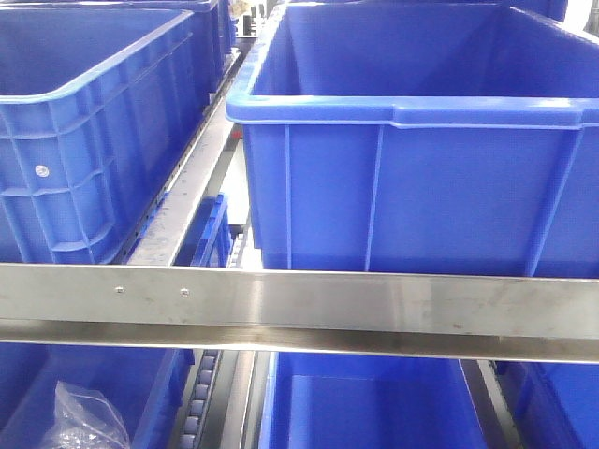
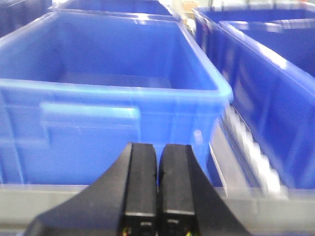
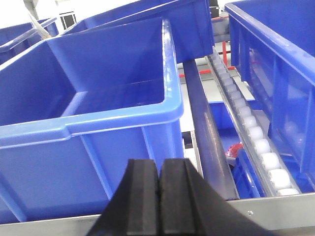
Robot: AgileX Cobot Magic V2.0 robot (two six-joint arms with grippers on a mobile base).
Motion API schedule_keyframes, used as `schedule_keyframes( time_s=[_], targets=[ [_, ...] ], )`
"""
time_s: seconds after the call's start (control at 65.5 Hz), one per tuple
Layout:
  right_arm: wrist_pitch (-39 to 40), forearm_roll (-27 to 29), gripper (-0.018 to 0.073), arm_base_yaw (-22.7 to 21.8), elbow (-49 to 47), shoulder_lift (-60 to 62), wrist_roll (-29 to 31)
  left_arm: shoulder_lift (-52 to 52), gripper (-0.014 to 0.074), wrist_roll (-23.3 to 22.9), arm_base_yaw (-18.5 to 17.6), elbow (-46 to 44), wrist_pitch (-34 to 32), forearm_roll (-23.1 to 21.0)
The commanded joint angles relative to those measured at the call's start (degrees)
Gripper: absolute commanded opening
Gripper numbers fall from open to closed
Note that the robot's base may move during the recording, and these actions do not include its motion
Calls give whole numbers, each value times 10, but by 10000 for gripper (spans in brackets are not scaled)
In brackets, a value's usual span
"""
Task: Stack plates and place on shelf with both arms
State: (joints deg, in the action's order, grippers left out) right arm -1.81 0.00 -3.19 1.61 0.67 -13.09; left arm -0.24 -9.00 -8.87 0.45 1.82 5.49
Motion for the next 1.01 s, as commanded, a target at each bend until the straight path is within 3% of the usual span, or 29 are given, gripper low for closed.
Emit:
schedule_keyframes(
  time_s=[0.0, 0.992],
  targets=[
    [53, 0, 48, -3, 0, 10, 1, -12, 82, 0, 5, 1, -57, -13],
    [53, 0, 48, -3, 0, 10, 1, -12, 82, 0, 5, 1, -65, -21]
  ],
)
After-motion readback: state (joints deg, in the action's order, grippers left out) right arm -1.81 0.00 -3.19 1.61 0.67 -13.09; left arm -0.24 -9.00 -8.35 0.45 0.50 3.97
